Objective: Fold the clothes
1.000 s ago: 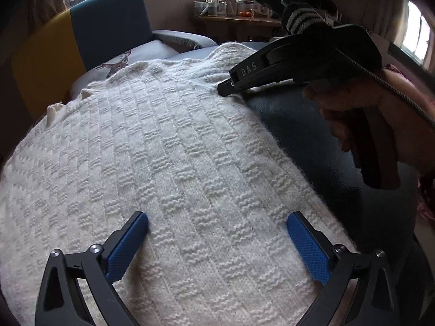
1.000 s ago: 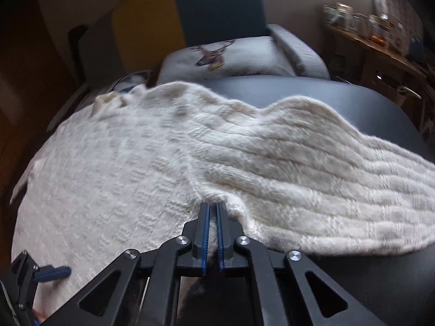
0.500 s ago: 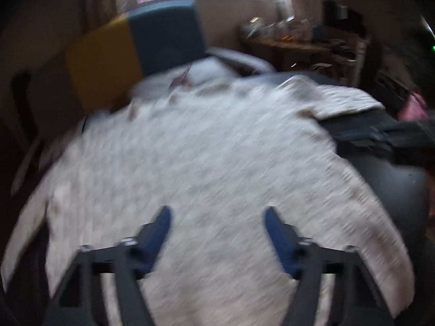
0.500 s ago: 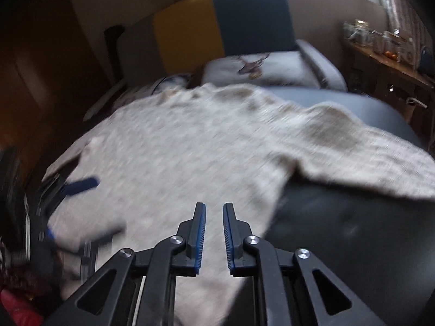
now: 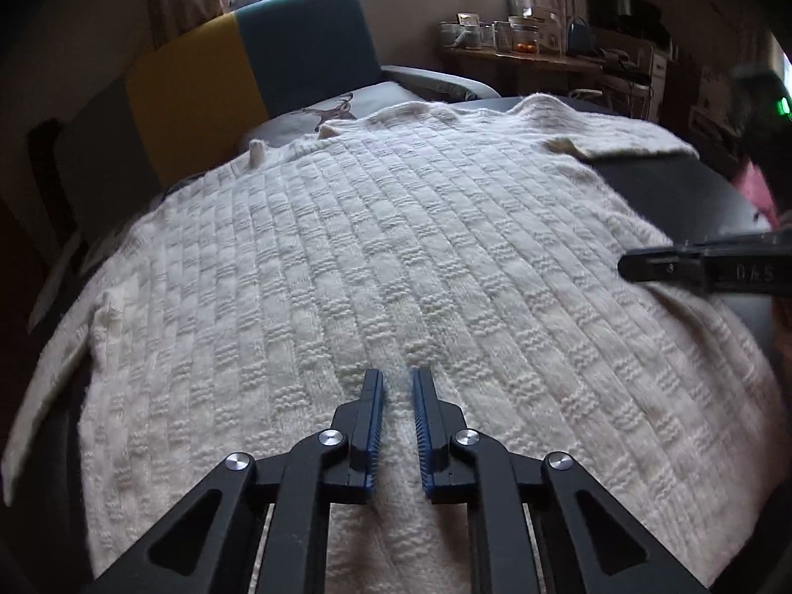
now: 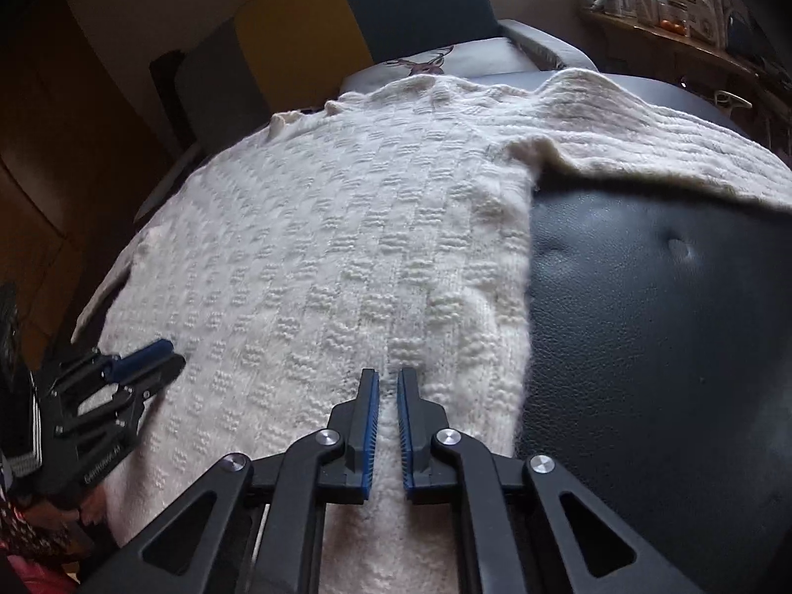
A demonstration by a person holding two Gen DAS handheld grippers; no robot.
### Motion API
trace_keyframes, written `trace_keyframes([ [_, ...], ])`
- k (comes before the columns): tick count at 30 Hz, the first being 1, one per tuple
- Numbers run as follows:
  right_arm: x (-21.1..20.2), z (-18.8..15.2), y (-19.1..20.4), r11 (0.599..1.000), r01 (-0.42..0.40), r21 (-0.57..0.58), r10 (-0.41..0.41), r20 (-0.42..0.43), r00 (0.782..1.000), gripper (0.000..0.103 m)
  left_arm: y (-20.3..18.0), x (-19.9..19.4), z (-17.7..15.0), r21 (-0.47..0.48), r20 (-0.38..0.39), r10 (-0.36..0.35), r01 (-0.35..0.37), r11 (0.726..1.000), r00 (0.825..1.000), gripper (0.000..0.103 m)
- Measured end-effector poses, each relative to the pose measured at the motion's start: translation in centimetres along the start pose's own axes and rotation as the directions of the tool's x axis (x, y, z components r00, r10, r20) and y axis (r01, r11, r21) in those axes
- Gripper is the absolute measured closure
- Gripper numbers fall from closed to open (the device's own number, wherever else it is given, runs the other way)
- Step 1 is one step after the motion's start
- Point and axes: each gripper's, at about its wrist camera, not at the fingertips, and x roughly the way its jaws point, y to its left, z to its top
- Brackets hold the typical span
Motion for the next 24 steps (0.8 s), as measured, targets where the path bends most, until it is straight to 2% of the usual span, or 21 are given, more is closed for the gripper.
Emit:
trace_keyframes([
  [3,-1.0,0.5,1.0,0.999,0.04,0.003,-0.04,-0.018,0.999,0.092,0.5,-0.4,0.2,-0.001,-0.014,-0.033,0.033,0.999,0.999,0.09],
  [6,-2.7,-0.4,3.4,0.999,-0.006,-0.043,0.005,-0.023,1.0,0.091,1.9,-2.3,-0.5,-0.033,-0.003,-0.055,0.055,0.998,0.998,0.09],
  [10,-2.9,-3.9,6.8,0.99,-0.02,-0.139,0.01,-0.078,0.997,0.091,4.8,-4.4,-2.8,-0.047,0.01,0.002,-0.001,0.999,1.0,0.091],
  [14,-2.5,-5.8,6.6,0.992,0.004,-0.128,-0.011,-0.057,0.998,0.092,8.8,-4.6,-6.5,-0.082,-0.047,0.114,-0.117,0.99,0.992,0.088],
  [15,-2.5,-5.8,6.2,0.995,-0.005,-0.096,0.0,-0.05,0.999,0.092,9.9,-4.5,-7.5,-0.101,-0.057,0.128,-0.133,0.986,0.99,0.085],
  [16,-2.4,-5.9,5.9,0.997,-0.01,-0.072,0.007,-0.045,0.999,0.093,10.8,-4.9,-8.3,-0.127,-0.045,0.127,-0.131,0.983,0.991,0.077],
  [17,-2.4,-5.9,5.7,0.998,-0.011,-0.066,0.008,-0.046,0.999,0.094,11.5,-5.3,-9.0,-0.147,-0.038,0.133,-0.137,0.98,0.99,0.064],
  [20,-2.3,-5.9,5.6,0.998,-0.004,-0.064,0.001,-0.052,0.999,0.095,13.1,-6.0,-10.8,-0.195,-0.023,0.141,-0.143,0.97,0.99,0.05],
  [24,-1.9,-5.5,5.5,0.998,0.01,-0.067,-0.013,-0.049,0.999,0.095,14.0,-6.6,-11.6,-0.254,0.005,0.112,-0.107,0.961,0.994,0.047],
])
